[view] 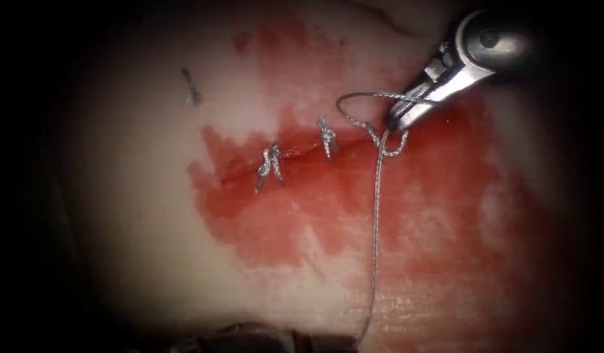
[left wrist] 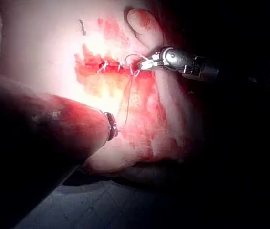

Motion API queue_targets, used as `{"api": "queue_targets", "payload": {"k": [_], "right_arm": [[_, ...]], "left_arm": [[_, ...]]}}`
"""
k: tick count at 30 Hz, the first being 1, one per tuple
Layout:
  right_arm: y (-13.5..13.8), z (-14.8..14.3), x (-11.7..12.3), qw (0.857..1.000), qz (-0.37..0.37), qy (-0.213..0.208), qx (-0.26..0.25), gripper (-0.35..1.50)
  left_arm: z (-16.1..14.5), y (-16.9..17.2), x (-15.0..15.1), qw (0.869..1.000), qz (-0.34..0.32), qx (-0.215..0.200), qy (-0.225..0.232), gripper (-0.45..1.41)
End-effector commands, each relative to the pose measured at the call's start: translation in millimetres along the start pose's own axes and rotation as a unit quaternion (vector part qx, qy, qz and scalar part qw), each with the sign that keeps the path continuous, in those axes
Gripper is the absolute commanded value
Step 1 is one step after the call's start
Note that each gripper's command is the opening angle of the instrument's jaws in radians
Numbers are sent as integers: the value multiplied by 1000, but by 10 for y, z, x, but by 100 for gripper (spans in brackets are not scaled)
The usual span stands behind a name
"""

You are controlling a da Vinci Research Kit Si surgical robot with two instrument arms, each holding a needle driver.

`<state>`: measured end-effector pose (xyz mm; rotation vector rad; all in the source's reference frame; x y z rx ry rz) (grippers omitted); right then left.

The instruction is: Wound Closure

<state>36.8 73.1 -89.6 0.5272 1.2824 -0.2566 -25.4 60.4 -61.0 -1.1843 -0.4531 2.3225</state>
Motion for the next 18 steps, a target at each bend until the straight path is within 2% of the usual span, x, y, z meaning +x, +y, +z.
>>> {"api": "queue_targets", "payload": {"k": [1, 5, 11, 15, 18], "right_arm": [[6, 12, -5, 1000, 0, 2, -3, -35], [3, 23, -12, 1000, 2, -3, -9, -35], [6, 18, -13, 1000, 10, -7, -21, -35], [7, 18, -13, 1000, 15, -6, -26, -35], [12, 16, -15, 999, 17, -7, -29, -35]], "left_arm": [[6, 3, 1, 1000, 3, -3, 1, -35], [0, 38, -6, 1000, 10, -13, -5, -35], [-5, 72, -19, 999, 19, -22, -15, -35], [-20, 97, -28, 999, 23, -29, -18, -35], [-32, 119, -47, 999, 21, -33, -24, -35]]}}
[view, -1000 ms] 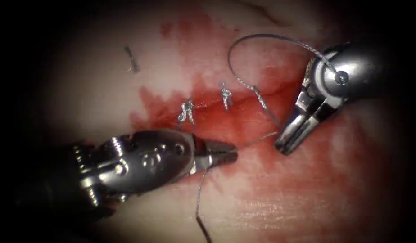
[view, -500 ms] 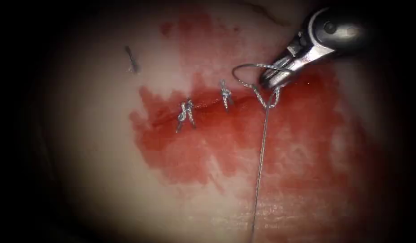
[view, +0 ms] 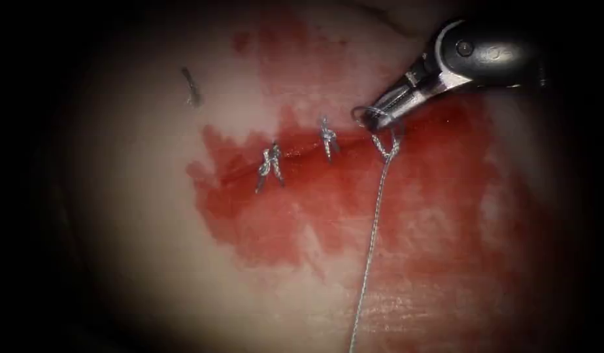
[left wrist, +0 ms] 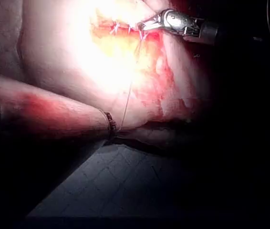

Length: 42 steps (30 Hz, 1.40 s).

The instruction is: Wound Closure

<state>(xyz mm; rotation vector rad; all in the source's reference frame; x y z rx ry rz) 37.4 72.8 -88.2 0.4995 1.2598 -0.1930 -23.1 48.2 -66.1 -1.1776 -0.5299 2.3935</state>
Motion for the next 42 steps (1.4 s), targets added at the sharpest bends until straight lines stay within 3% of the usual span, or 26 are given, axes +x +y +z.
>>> {"api": "queue_targets", "payload": {"k": [1, 9, 20, 28, 33, 42], "right_arm": [[9, 7, -2, 1000, -1, 1, 0, -35], [13, 6, -3, 1000, 6, -1, -19, -35], [21, 6, 4, 999, 21, 8, -32, -35], [27, 7, 2, 999, 23, 6, -37, -35], [43, 0, -7, 997, 31, -12, -64, -35], [39, -2, -12, 997, 31, -17, -65, -35]], "left_arm": [[7, 1, -3, 1000, 0, 0, 1, -35], [0, 37, -35, 1000, -9, -7, -4, -35], [-12, 79, -54, 1000, -16, -18, -3, -35], [-4, 99, -64, 1000, -16, -26, -3, -35], [1, 98, -57, 999, -15, -29, -2, -35], [5, 93, -49, 999, -14, -35, -1, -35]]}}
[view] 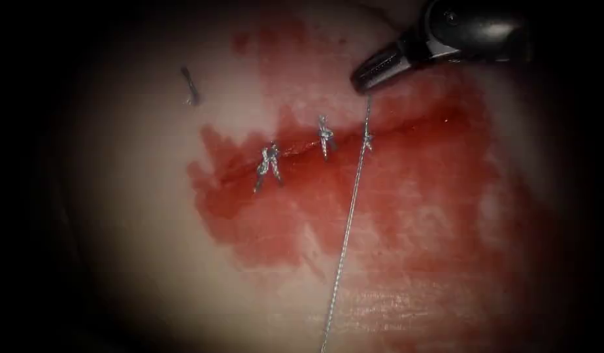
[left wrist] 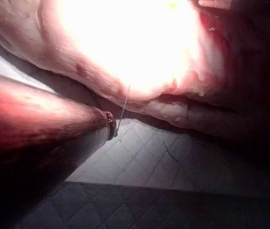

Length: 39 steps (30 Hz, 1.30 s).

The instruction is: Wound Closure

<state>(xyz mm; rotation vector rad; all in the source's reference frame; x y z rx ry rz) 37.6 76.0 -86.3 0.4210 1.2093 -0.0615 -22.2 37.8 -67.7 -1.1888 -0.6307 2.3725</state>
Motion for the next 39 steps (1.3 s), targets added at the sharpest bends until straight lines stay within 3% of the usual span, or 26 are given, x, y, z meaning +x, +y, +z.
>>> {"api": "queue_targets", "payload": {"k": [1, 3, 4, 5, 6, 7, 8, 12, 16, 19, 23, 26, 27, 31, 35, 39], "right_arm": [[3, 7, 2, 1000, -2, 2, 1, -35], [-5, 5, 3, 1000, -2, 6, 4, -35], [-9, -1, 6, 1000, -1, 9, -14, 2], [-9, -1, 6, 1000, -1, 9, -14, 2], [-11, -16, 9, 999, 5, 7, -40, 59], [-11, -37, 13, 998, 18, -1, -64, 88], [-12, -56, 16, 996, 31, -4, -86, 105], [-31, -112, 23, 988, 71, 18, -134, 115], [-59, -123, 33, 984, 92, 36, -150, 113], [-80, -101, 48, 982, 104, 50, -147, 105], [-84, -70, 60, 983, 102, 63, -136, 96], [-84, -42, 59, 985, 94, 74, -126, 69], [-88, -26, 55, 986, 86, 76, -119, 48], [-99, 0, 40, 988, 77, 74, -114, 11], [-109, 10, 33, 988, 79, 73, -113, -1], [-114, 11, 39, 986, 77, 89, -119, -5]], "left_arm": [[4, -2, 2, 1000, -1, -4, 0, -35], [-9, -13, 17, 1000, -5, 6, -1, -35], [-20, -23, 29, 1000, -3, 15, 2, -35], [-20, -23, 29, 1000, -3, 15, 2, -35], [-35, -34, 44, 1000, 7, 28, 1, -35], [-52, -45, 57, 999, 20, 41, 4, -35], [-68, -55, 68, 998, 24, 54, 3, -35], [-125, -99, 100, 994, 46, 101, 9, -35], [-156, -148, 127, 988, 62, 140, 18, -35], [-166, -187, 150, 983, 69, 165, 28, -35], [-171, -217, 163, 981, 64, 177, 42, -35], [-182, -241, 172, 979, 62, 186, 53, -35], [-189, -256, 180, 978, 58, 192, 62, -35], [-204, -291, 204, 974, 49, 206, 79, -35], [-186, -310, 217, 973, 45, 212, 81, -35], [-143, -328, 220, 975, 48, 205, 74, -35]]}}
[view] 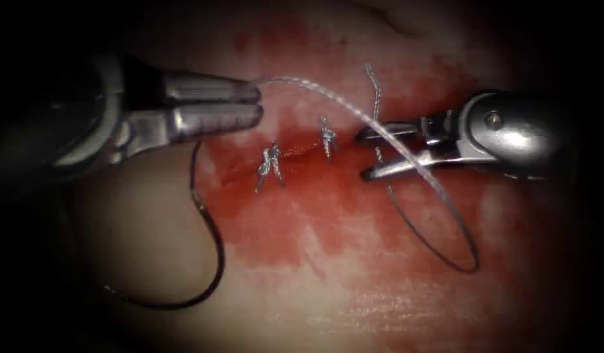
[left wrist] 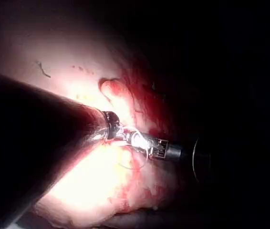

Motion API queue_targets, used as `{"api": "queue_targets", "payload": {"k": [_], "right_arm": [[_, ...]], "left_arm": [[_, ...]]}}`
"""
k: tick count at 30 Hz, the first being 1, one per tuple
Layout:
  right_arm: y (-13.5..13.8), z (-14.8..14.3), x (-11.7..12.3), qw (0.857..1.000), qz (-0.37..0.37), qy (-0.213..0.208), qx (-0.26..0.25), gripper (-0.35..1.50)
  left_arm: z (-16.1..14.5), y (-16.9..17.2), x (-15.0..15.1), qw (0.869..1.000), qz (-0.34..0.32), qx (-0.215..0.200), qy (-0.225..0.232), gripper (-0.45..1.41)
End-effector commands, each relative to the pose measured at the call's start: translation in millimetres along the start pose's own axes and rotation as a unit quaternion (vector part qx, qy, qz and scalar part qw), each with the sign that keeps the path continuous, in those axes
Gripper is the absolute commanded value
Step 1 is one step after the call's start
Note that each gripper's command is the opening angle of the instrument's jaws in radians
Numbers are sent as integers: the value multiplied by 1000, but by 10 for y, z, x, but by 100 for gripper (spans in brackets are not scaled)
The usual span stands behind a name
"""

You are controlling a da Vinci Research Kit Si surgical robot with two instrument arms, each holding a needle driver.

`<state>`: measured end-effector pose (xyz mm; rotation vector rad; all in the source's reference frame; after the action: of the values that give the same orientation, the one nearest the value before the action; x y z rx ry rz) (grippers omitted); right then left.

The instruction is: Wound Closure

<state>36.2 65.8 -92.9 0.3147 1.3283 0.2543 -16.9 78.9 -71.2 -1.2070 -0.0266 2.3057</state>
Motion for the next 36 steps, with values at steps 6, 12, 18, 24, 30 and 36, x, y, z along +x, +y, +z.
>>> {"api": "queue_targets", "payload": {"k": [6, 12, 18, 24, 30, 36], "right_arm": [[-9, 9, 9, 1000, 3, 27, -7, -5], [-27, 10, 19, 999, 14, 52, -8, -6], [-40, 0, 26, 997, 26, 77, -7, -6], [-34, -4, 31, 992, 43, 110, -41, -6], [-6, -16, 37, 977, 99, 114, -153, 24], [16, -15, 25, 969, 140, 56, -198, 27]], "left_arm": [[66, -3, -26, 1000, 15, -12, -19, -35], [105, 0, -61, 999, 7, -25, -31, -35], [116, -7, -69, 999, 2, -23, -33, -35], [137, 6, -70, 999, 3, -31, -39, -35], [144, 27, -75, 998, 8, -38, -47, -35], [131, 31, -79, 998, 11, -46, -47, -35]]}}
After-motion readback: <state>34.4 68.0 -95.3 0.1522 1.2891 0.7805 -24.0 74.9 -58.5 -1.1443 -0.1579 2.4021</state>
